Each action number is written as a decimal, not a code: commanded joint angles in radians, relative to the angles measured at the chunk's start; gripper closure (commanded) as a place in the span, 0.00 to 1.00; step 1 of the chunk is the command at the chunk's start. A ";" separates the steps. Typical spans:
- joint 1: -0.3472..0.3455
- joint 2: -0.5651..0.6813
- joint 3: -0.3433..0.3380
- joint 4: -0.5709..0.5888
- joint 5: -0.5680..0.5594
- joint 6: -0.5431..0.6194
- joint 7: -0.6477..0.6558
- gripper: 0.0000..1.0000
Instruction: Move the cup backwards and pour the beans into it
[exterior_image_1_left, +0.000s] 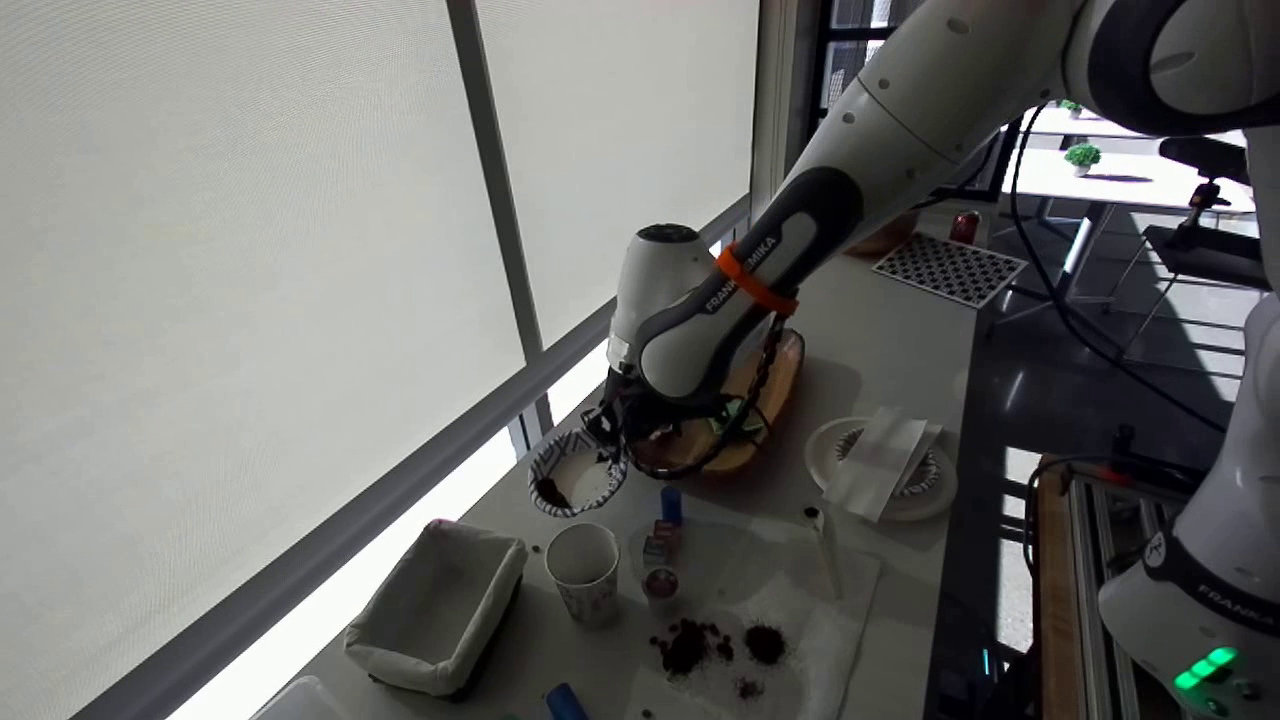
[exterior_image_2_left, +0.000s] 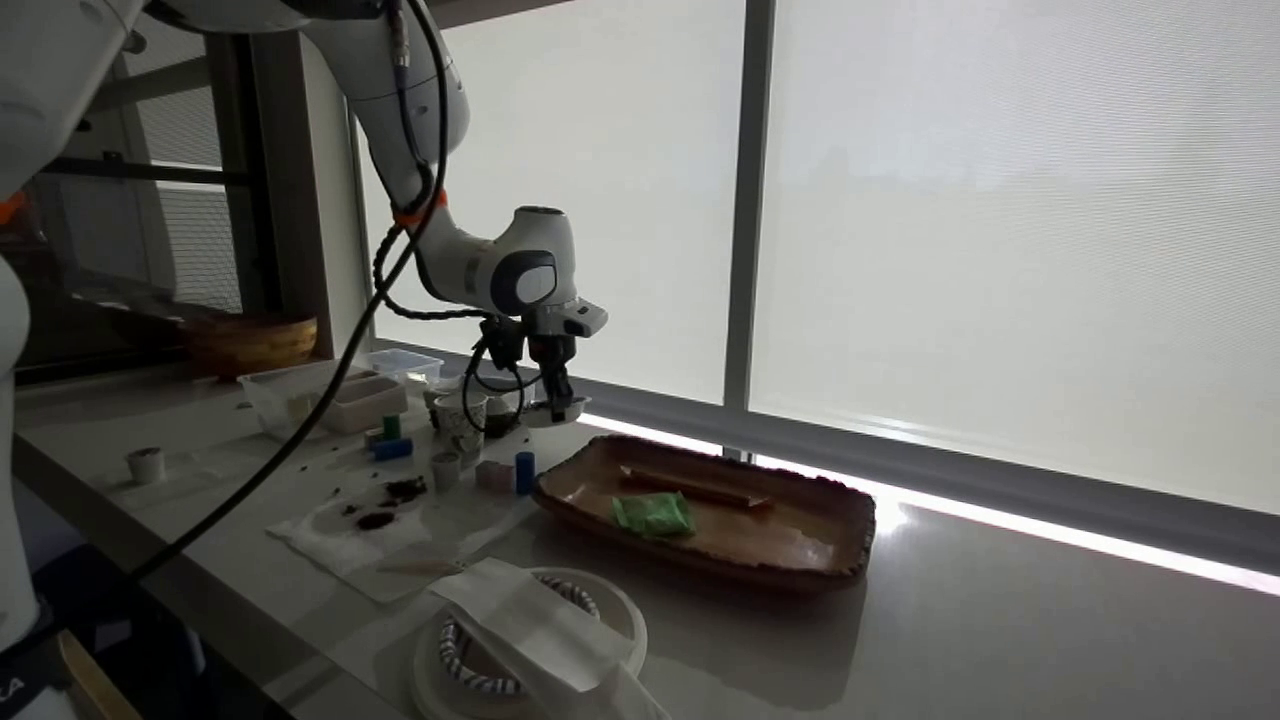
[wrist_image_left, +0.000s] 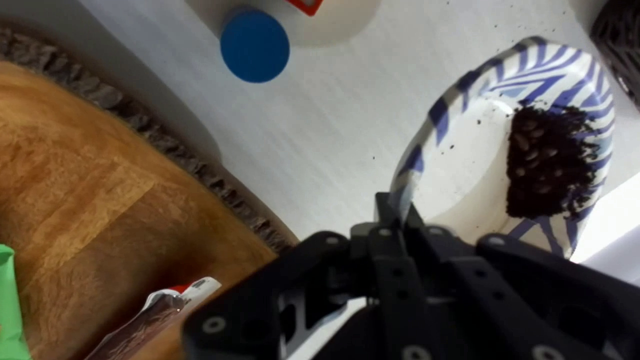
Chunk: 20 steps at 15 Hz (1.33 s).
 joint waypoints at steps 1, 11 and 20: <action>0.031 0.052 -0.024 0.023 0.052 0.038 0.057 0.99; 0.079 0.089 -0.062 0.057 0.035 0.020 0.161 0.99; 0.097 0.104 -0.070 0.062 0.027 -0.004 0.194 0.99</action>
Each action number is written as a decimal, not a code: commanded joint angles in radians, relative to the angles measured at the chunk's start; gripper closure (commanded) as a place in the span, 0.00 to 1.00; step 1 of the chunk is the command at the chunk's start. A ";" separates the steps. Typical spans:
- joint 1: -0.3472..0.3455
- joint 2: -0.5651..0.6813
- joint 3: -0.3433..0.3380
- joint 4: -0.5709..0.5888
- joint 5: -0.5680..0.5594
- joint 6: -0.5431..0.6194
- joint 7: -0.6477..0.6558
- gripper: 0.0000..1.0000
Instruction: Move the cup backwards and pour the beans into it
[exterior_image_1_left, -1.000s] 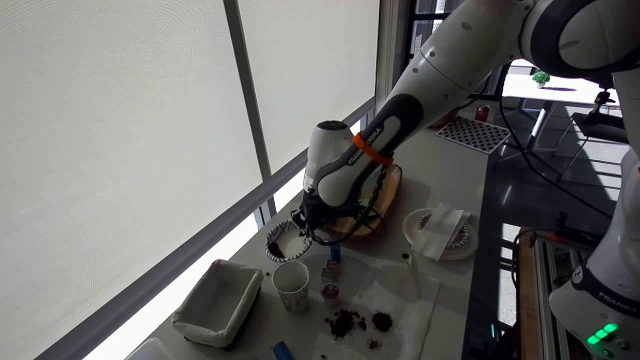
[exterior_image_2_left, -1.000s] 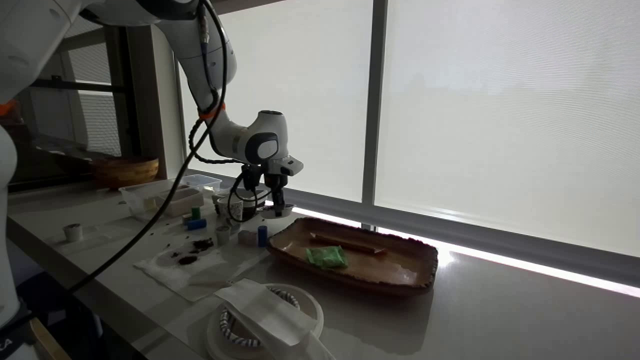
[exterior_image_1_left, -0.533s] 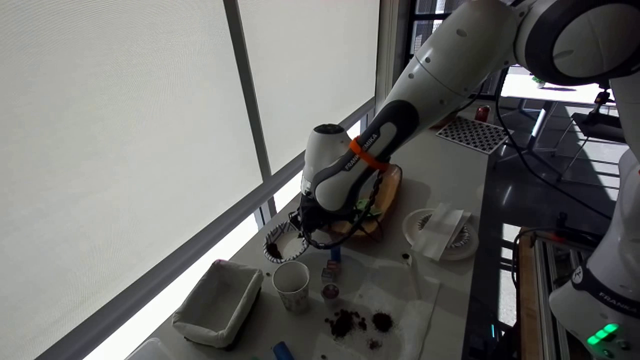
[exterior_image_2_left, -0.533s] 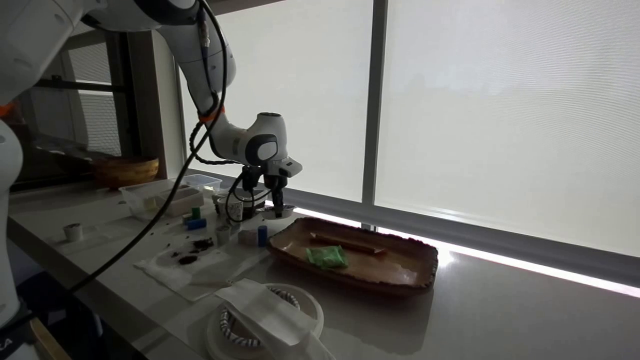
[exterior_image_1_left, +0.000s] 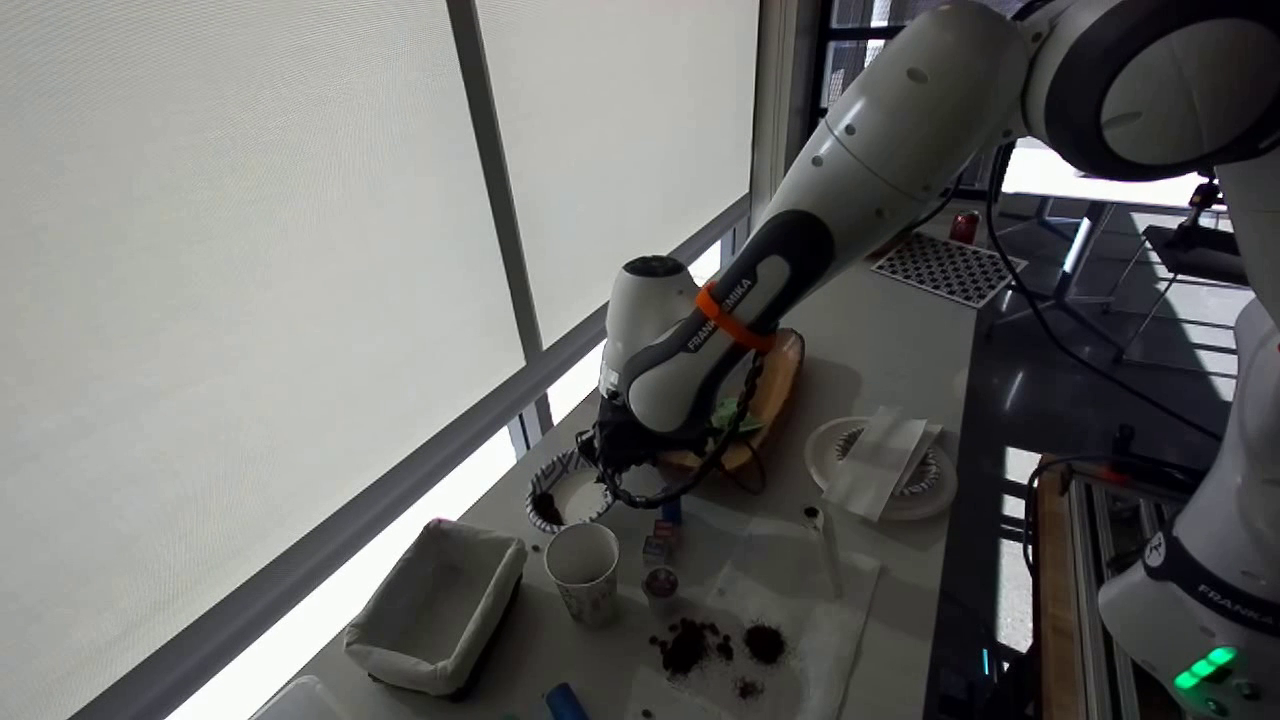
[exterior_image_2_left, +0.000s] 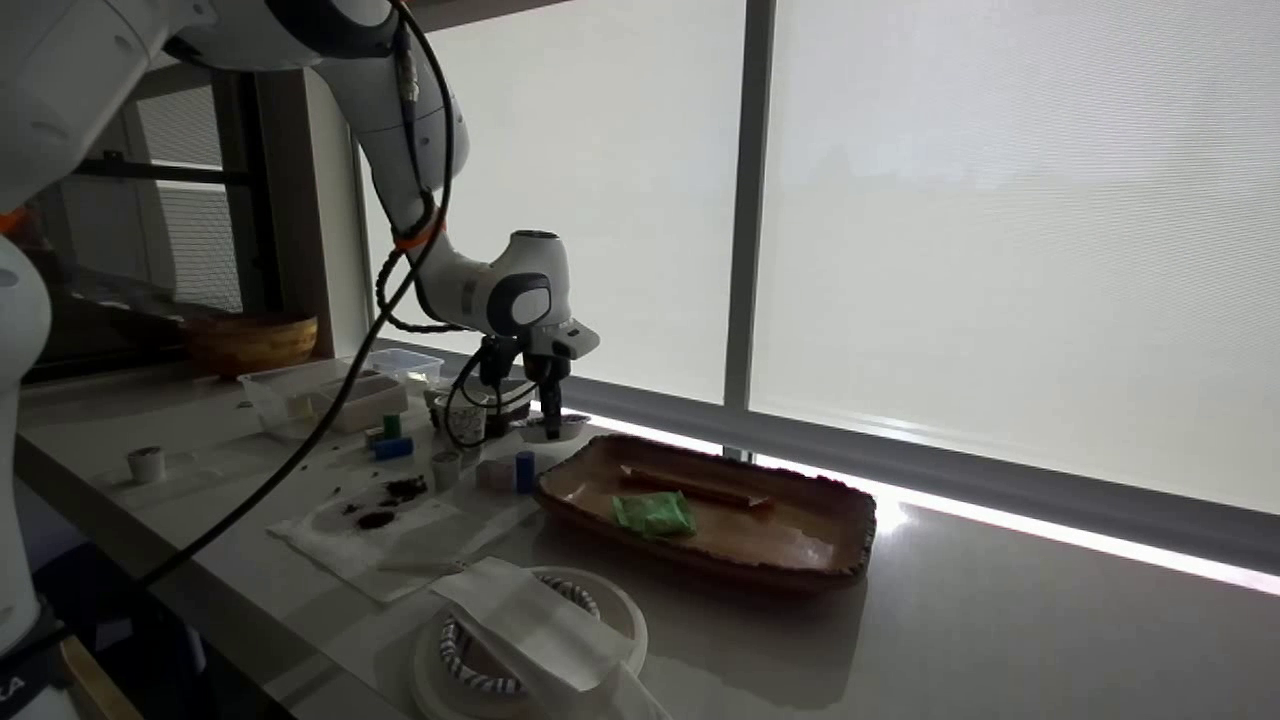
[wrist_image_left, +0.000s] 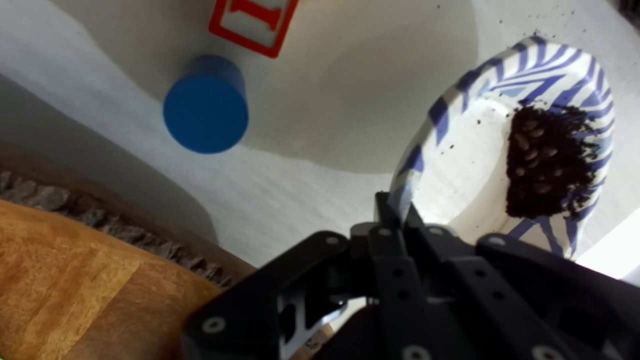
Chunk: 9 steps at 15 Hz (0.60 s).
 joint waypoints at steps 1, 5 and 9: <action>0.017 0.019 -0.011 0.013 0.003 -0.017 0.022 0.99; 0.030 0.024 -0.023 0.007 -0.003 -0.026 0.038 0.99; 0.044 0.011 -0.041 -0.008 -0.013 -0.027 0.063 0.66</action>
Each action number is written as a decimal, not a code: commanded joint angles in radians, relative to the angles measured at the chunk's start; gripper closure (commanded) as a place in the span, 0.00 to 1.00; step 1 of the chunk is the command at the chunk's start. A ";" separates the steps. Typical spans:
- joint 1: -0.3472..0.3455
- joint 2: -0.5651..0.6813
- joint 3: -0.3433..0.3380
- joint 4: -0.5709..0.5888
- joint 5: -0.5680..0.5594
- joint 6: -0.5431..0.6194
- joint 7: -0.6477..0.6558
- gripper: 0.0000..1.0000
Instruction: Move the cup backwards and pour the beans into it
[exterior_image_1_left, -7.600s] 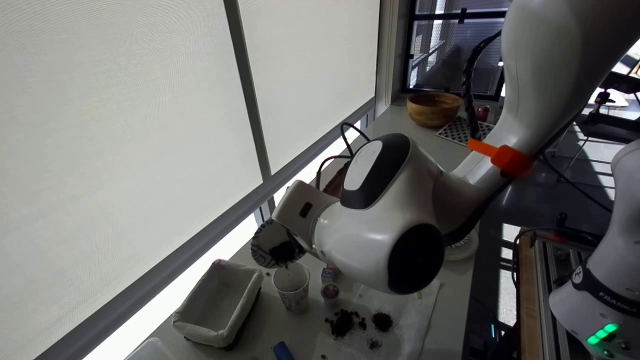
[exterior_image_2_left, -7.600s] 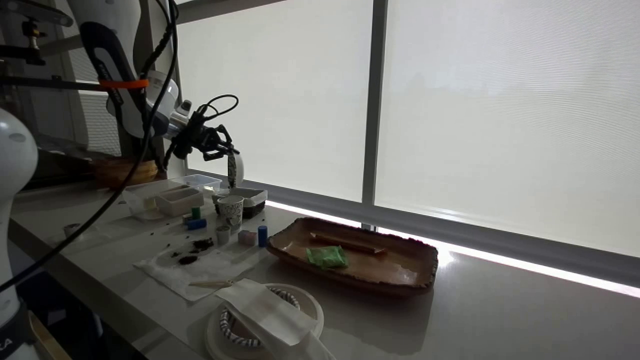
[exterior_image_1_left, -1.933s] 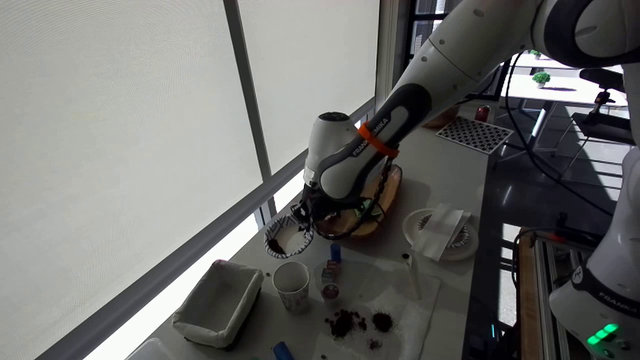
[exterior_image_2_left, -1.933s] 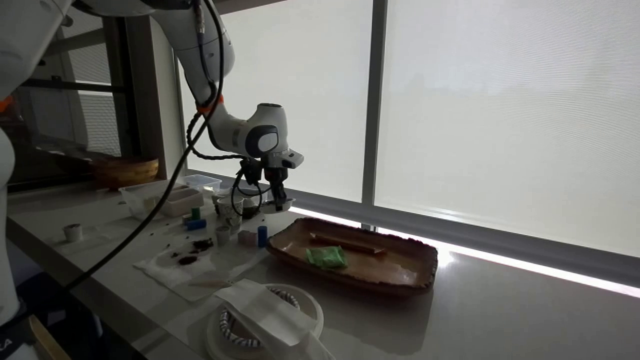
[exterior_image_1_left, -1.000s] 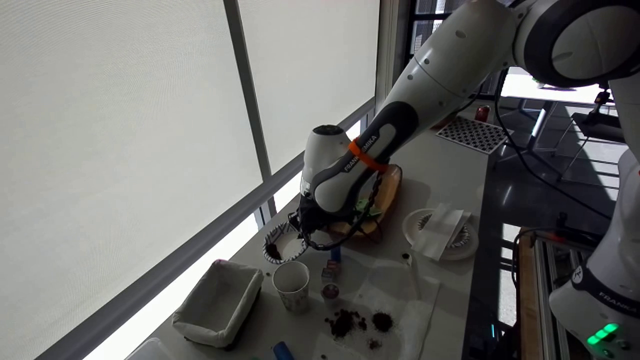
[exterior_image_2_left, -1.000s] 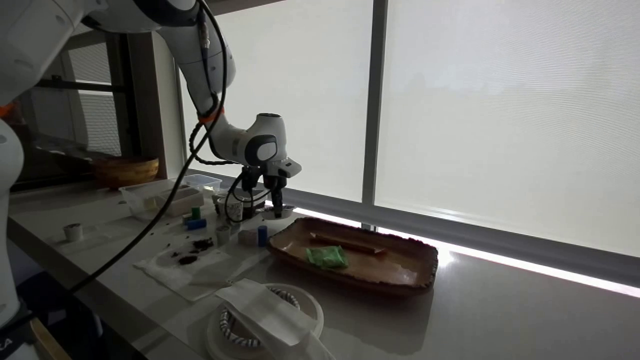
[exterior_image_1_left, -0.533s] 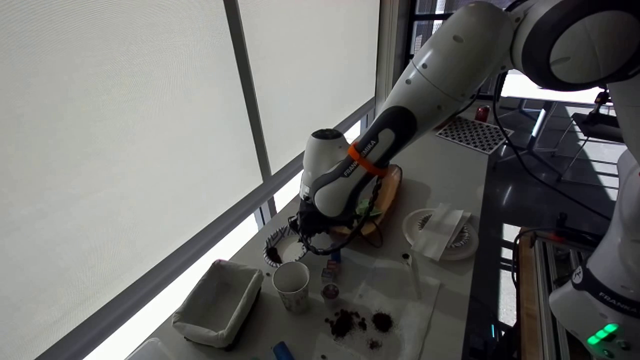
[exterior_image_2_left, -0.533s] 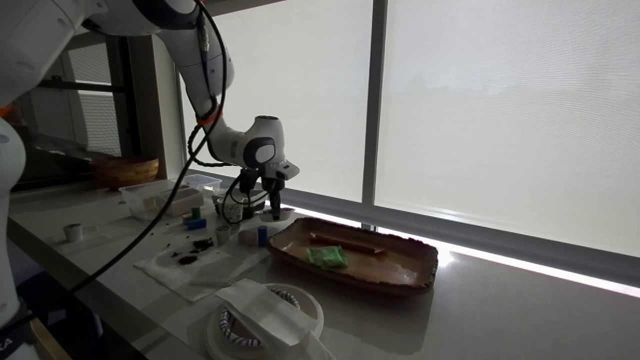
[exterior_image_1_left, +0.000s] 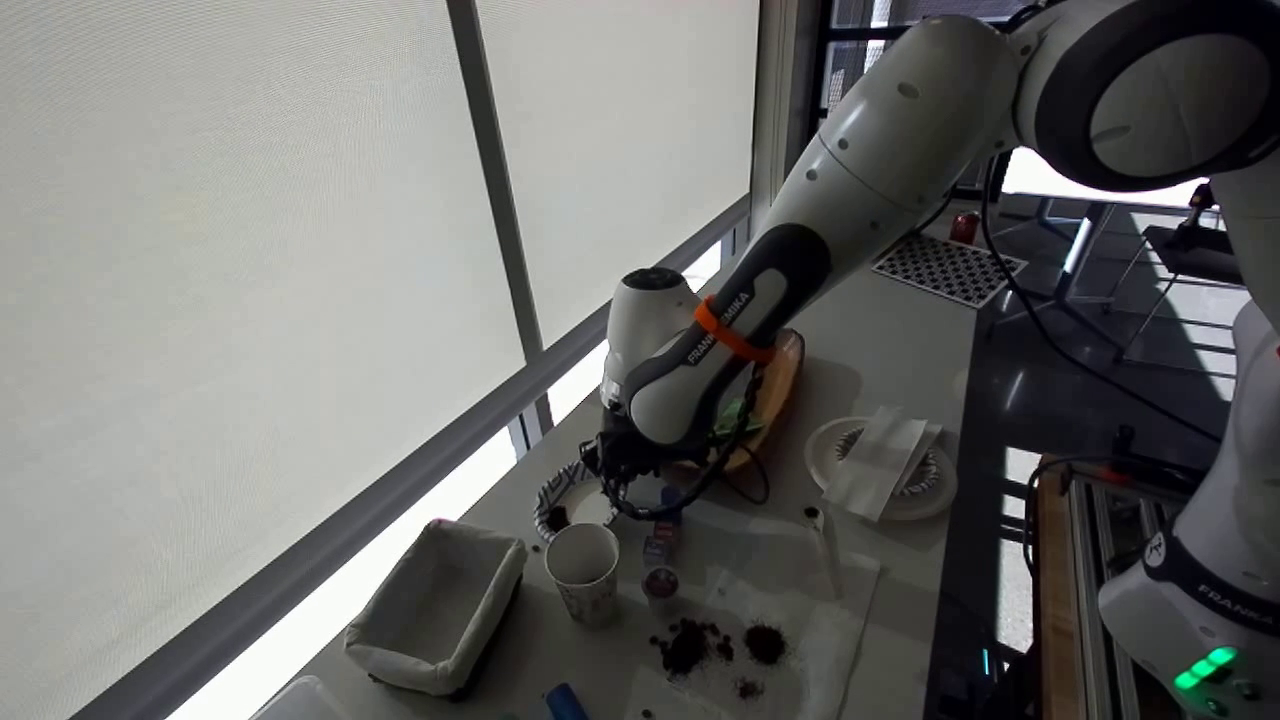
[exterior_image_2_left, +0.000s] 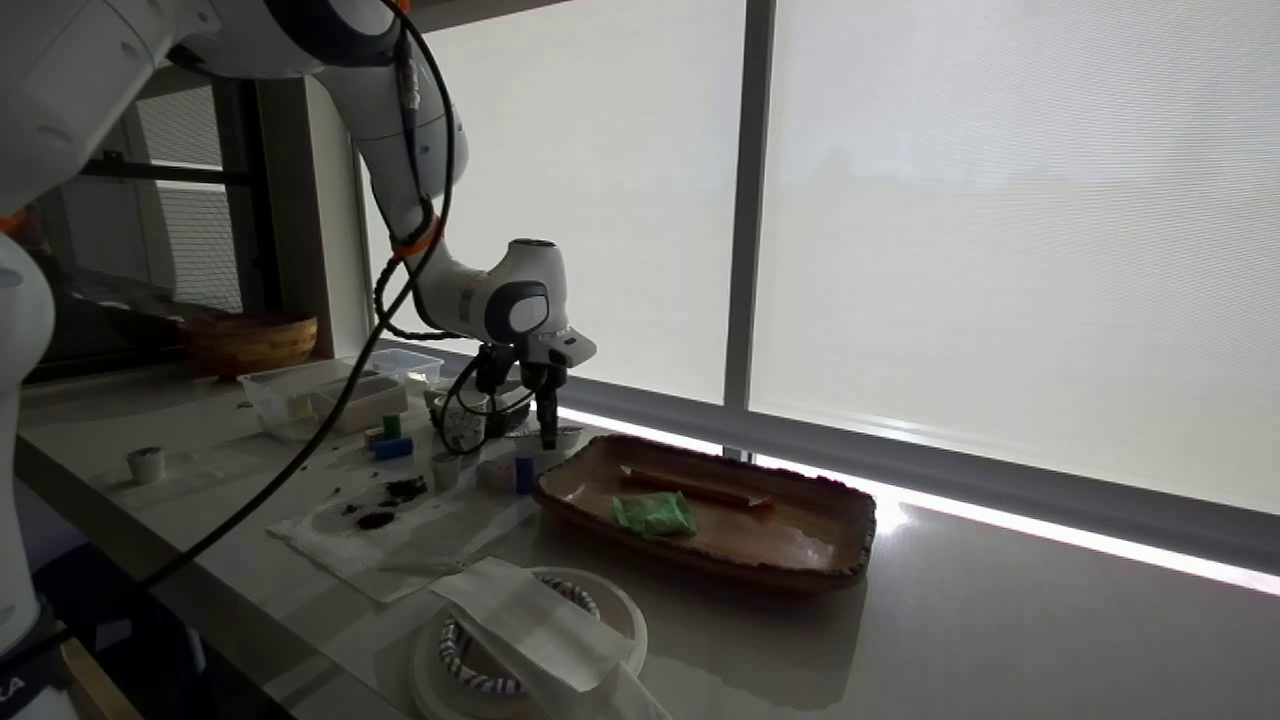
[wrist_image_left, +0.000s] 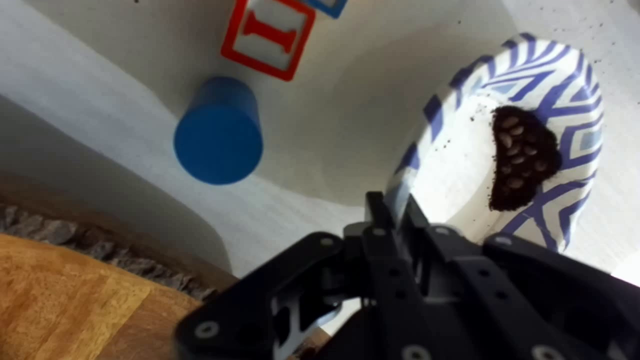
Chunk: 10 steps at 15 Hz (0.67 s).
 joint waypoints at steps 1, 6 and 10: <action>0.043 -0.020 -0.047 -0.015 -0.026 -0.024 0.057 0.57; 0.125 -0.066 -0.131 -0.036 -0.121 -0.037 0.142 0.19; 0.163 -0.124 -0.144 -0.038 -0.232 -0.093 0.149 0.00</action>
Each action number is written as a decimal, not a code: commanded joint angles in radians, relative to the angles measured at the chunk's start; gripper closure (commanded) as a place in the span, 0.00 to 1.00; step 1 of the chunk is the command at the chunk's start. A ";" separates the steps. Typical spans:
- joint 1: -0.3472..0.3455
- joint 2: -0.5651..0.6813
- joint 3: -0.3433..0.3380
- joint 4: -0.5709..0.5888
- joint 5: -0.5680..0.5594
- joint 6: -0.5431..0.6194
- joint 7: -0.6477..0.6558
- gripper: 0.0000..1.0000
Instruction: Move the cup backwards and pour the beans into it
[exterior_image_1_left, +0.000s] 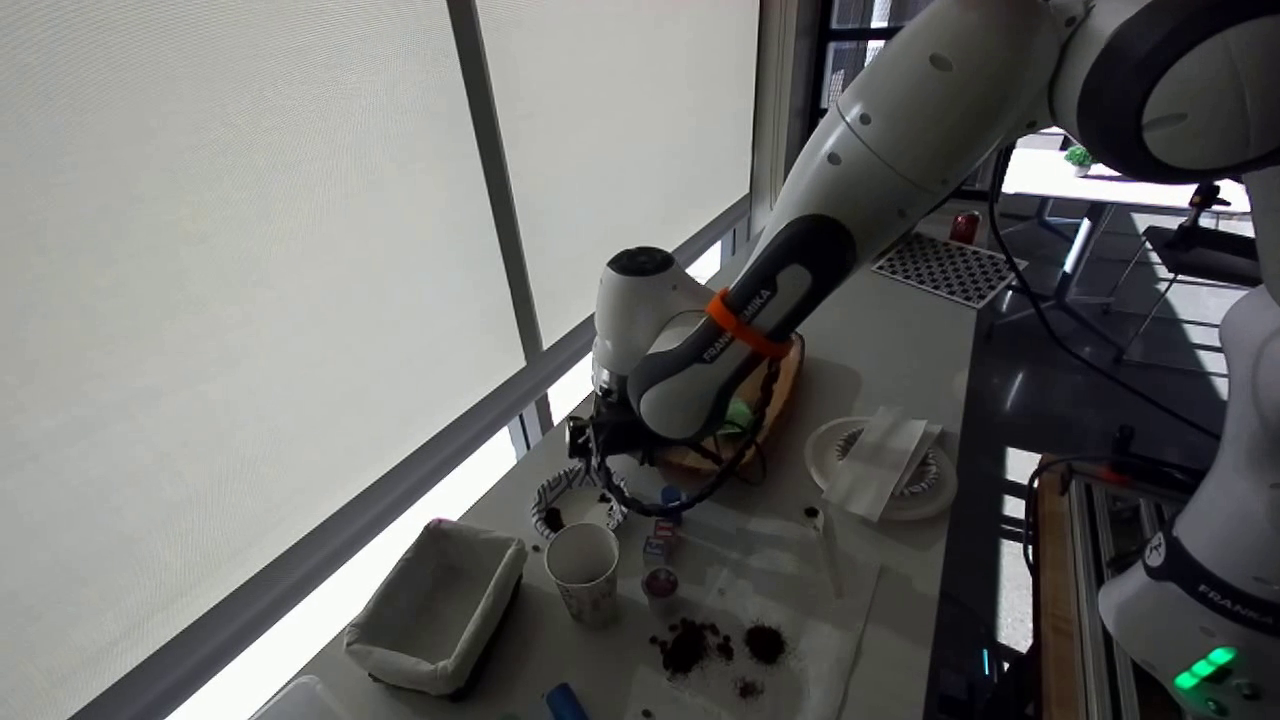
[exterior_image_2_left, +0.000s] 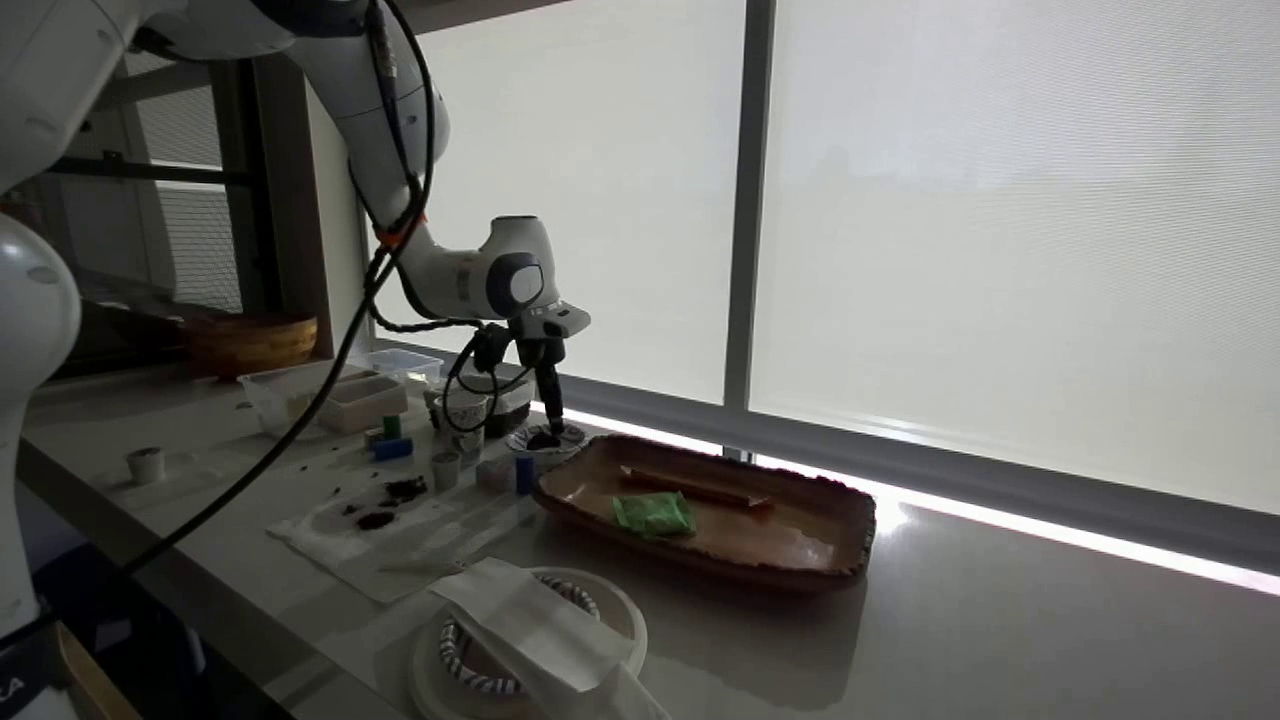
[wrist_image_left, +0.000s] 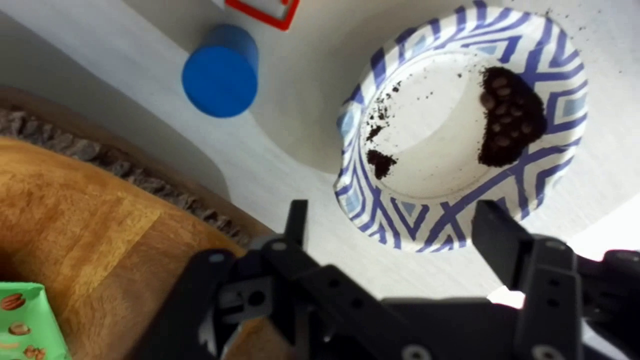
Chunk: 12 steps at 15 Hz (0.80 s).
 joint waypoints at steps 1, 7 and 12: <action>0.050 -0.082 -0.024 -0.031 -0.115 -0.091 0.030 0.00; 0.058 -0.181 0.020 -0.014 -0.330 -0.294 0.017 0.00; 0.001 -0.152 0.066 0.007 -0.297 -0.254 0.017 0.00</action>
